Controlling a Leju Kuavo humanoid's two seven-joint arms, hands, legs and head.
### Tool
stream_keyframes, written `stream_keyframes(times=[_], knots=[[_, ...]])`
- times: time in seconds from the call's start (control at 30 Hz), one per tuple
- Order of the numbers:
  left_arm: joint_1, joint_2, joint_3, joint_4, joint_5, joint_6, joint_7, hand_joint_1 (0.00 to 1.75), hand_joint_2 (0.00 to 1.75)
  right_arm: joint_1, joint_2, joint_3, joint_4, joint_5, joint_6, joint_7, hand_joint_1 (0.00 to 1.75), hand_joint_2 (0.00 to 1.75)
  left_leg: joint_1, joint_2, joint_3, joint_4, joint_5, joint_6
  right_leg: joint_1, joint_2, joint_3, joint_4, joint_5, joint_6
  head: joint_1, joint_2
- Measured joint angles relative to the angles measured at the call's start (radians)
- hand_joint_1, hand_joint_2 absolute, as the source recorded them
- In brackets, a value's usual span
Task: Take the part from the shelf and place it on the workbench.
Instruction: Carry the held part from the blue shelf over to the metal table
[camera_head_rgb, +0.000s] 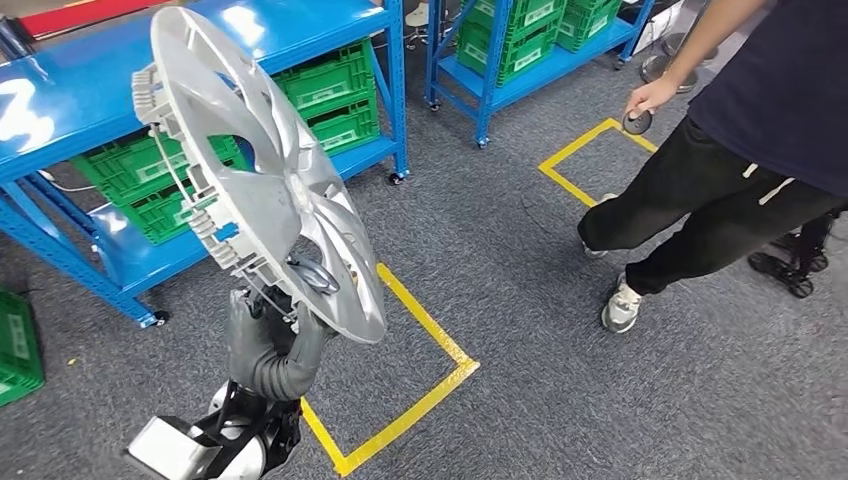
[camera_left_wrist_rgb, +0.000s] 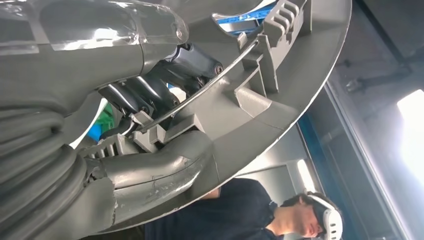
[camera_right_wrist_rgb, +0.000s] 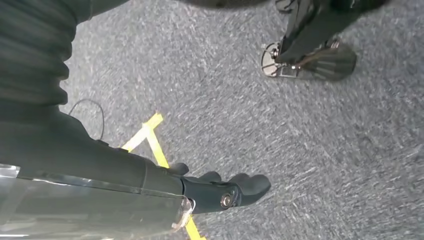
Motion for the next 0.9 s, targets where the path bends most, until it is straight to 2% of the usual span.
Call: stream_keyframes(times=[0.07, 0.1, 0.13, 0.17, 0.2, 0.23, 0.3, 0.33, 0.4, 0.43, 0.47, 0.5, 0.57, 0.6, 0.63, 0.67, 0.7, 0.73, 0.77, 0.8, 0.87, 0.9], knots=[[-0.009, -0.002, 0.002, 0.003, 0.003, -0.005, 0.009, 1.75, 1.75, -0.006, 0.002, 0.000, 0.000, 0.000, 0.001, 0.003, 0.00, 1.75, -0.002, 0.024, 0.005, -0.001, -0.004, 0.007, -0.002, -0.037, -0.067, 0.128, -0.056, 0.009, 0.004, 0.000], [-0.012, -0.002, 0.003, 0.006, 0.004, -0.008, 0.011, 1.75, 1.75, -0.007, 0.002, 0.000, 0.000, 0.000, 0.001, 0.004, 0.00, 1.75, -0.003, 0.035, 0.007, -0.001, -0.007, 0.007, -0.004, -0.044, -0.101, 0.189, -0.074, 0.011, 0.004, 0.000], [-0.015, -0.003, 0.003, 0.009, 0.004, -0.010, 0.012, 1.75, 1.75, -0.007, 0.003, 0.000, 0.000, 0.000, 0.002, 0.005, 0.00, 1.75, -0.003, 0.045, 0.009, -0.001, -0.009, 0.007, -0.005, -0.047, -0.120, 0.220, -0.076, 0.012, 0.005, 0.000], [-0.017, -0.003, 0.003, 0.012, 0.006, -0.012, 0.014, 1.75, 1.75, -0.006, 0.004, 0.000, 0.000, 0.000, 0.002, 0.006, 0.00, 1.75, -0.003, 0.053, 0.012, -0.001, -0.012, 0.006, -0.006, -0.049, -0.120, 0.214, -0.058, 0.011, 0.005, 0.000], [-0.022, -0.004, 0.003, 0.015, 0.008, -0.015, 0.016, 1.75, 1.75, -0.005, 0.004, 0.000, 0.000, 0.000, 0.002, 0.008, 0.00, 1.75, -0.003, 0.060, 0.017, -0.001, -0.016, 0.004, -0.006, -0.051, -0.100, 0.169, -0.023, 0.009, 0.005, 0.000], [-0.027, -0.006, 0.004, 0.018, 0.011, -0.018, 0.019, 1.75, 1.75, -0.004, 0.005, 0.000, 0.000, 0.000, 0.002, 0.010, 0.00, 1.75, -0.003, 0.067, 0.022, -0.001, -0.019, 0.001, -0.005, -0.059, -0.066, 0.098, 0.016, 0.004, 0.005, 0.000], [-0.041, -0.009, 0.006, 0.024, 0.017, -0.024, 0.026, 1.75, 1.75, -0.007, 0.005, 0.000, 0.000, 0.000, 0.002, 0.012, 0.00, 1.75, -0.006, 0.078, 0.028, -0.002, -0.026, -0.007, 0.004, -0.078, -0.007, -0.021, 0.059, -0.006, 0.005, 0.000], [-0.047, -0.010, 0.008, 0.027, 0.019, -0.027, 0.028, 1.75, 1.75, -0.009, 0.005, 0.000, 0.000, 0.000, 0.002, 0.012, 0.00, 1.75, -0.007, 0.083, 0.029, -0.003, -0.028, -0.012, 0.008, -0.084, 0.005, -0.049, 0.061, -0.011, 0.005, 0.000], [-0.055, -0.012, 0.011, 0.033, 0.018, -0.029, 0.033, 1.75, 1.75, -0.011, 0.005, 0.000, 0.000, 0.001, 0.003, 0.012, 0.00, 1.75, -0.006, 0.093, 0.033, -0.008, -0.029, -0.023, 0.013, -0.078, 0.007, -0.058, 0.057, -0.019, 0.005, 0.000], [-0.056, -0.014, 0.011, 0.036, 0.013, -0.026, 0.037, 1.75, 1.75, -0.010, 0.004, 0.000, 0.000, 0.002, 0.002, 0.012, 0.00, 1.75, -0.005, 0.089, 0.036, -0.008, -0.033, -0.029, 0.012, -0.073, 0.011, -0.065, 0.058, -0.024, 0.004, 0.000], [-0.057, -0.015, 0.011, 0.039, 0.006, -0.023, 0.041, 1.75, 1.75, -0.009, 0.004, 0.000, 0.000, 0.002, 0.002, 0.013, 0.00, 1.75, -0.004, 0.074, 0.033, 0.002, -0.044, -0.032, 0.010, -0.068, 0.016, -0.072, 0.060, -0.030, 0.004, 0.000], [-0.056, -0.016, 0.010, 0.040, -0.002, -0.020, 0.044, 1.75, 1.75, -0.008, 0.004, 0.000, 0.001, 0.002, 0.002, 0.013, 0.00, 1.75, -0.004, 0.056, 0.021, 0.031, -0.063, -0.034, 0.008, -0.064, 0.021, -0.079, 0.062, -0.036, 0.002, 0.000], [-0.055, -0.017, 0.010, 0.043, -0.011, -0.016, 0.046, 1.75, 1.75, -0.007, 0.002, 0.000, 0.001, 0.001, 0.002, 0.014, 0.00, 1.75, -0.005, 0.026, -0.039, 0.143, -0.117, -0.035, 0.007, -0.054, 0.026, -0.083, 0.062, -0.045, -0.001, 0.000], [-0.054, -0.018, 0.010, 0.045, -0.012, -0.013, 0.046, 1.75, 1.75, -0.007, 0.001, 0.000, 0.001, 0.000, 0.002, 0.015, 0.00, 1.75, -0.006, 0.024, -0.076, 0.205, -0.137, -0.036, 0.008, -0.046, 0.027, -0.082, 0.061, -0.047, -0.002, 0.000], [-0.053, -0.019, 0.009, 0.048, -0.013, -0.010, 0.045, 1.75, 1.75, -0.007, 0.000, 0.000, 0.001, -0.001, 0.002, 0.015, 0.00, 1.75, -0.005, 0.025, -0.104, 0.245, -0.141, -0.037, 0.010, -0.037, 0.027, -0.081, 0.059, -0.049, -0.003, 0.000], [-0.051, -0.019, 0.009, 0.051, -0.013, -0.006, 0.044, 1.75, 1.75, -0.006, -0.001, 0.000, 0.001, -0.003, 0.002, 0.016, 0.00, 1.75, -0.005, 0.026, -0.118, 0.252, -0.125, -0.036, 0.011, -0.028, 0.029, -0.079, 0.057, -0.049, -0.003, 0.000], [-0.050, -0.020, 0.008, 0.053, -0.013, -0.002, 0.041, 1.75, 1.75, -0.005, -0.002, 0.000, 0.001, -0.005, 0.002, 0.016, 0.00, 1.75, -0.005, 0.025, -0.113, 0.223, -0.091, -0.035, 0.011, -0.018, 0.031, -0.077, 0.054, -0.049, -0.004, 0.000], [-0.049, -0.021, 0.007, 0.055, -0.013, 0.000, 0.039, 1.75, 1.75, -0.003, -0.002, 0.000, 0.001, -0.008, 0.002, 0.017, 0.00, 1.75, -0.004, 0.018, -0.092, 0.166, -0.046, -0.034, 0.010, -0.008, 0.033, -0.073, 0.050, -0.046, -0.004, 0.000], [-0.048, -0.023, 0.007, 0.056, -0.014, 0.001, 0.035, 1.75, 1.75, -0.002, -0.003, 0.000, 0.001, -0.011, 0.002, 0.017, 0.00, 1.75, -0.003, 0.001, -0.068, 0.108, -0.013, -0.031, 0.010, 0.000, 0.034, -0.069, 0.046, -0.042, -0.004, 0.000], [-0.047, -0.025, 0.006, 0.057, -0.014, 0.002, 0.031, 1.75, 1.75, -0.002, -0.004, 0.000, 0.001, -0.014, 0.002, 0.017, 0.00, 1.75, -0.002, -0.014, -0.047, 0.058, 0.007, -0.028, 0.010, 0.008, 0.032, -0.063, 0.042, -0.038, -0.005, 0.000], [-0.042, -0.030, 0.002, 0.061, -0.016, 0.005, 0.022, 1.75, 1.75, -0.002, -0.007, 0.000, 0.001, -0.018, 0.002, 0.017, 0.00, 1.75, -0.004, -0.032, -0.029, 0.018, 0.010, -0.020, 0.006, 0.023, 0.026, -0.057, 0.039, -0.027, -0.004, 0.000], [-0.040, -0.034, 0.001, 0.064, -0.017, 0.007, 0.019, 1.75, 1.75, -0.001, -0.008, 0.000, 0.001, -0.019, 0.002, 0.017, 0.00, 1.75, -0.006, -0.025, -0.026, 0.012, 0.009, -0.015, 0.003, 0.031, 0.024, -0.057, 0.039, -0.022, -0.004, 0.000]])
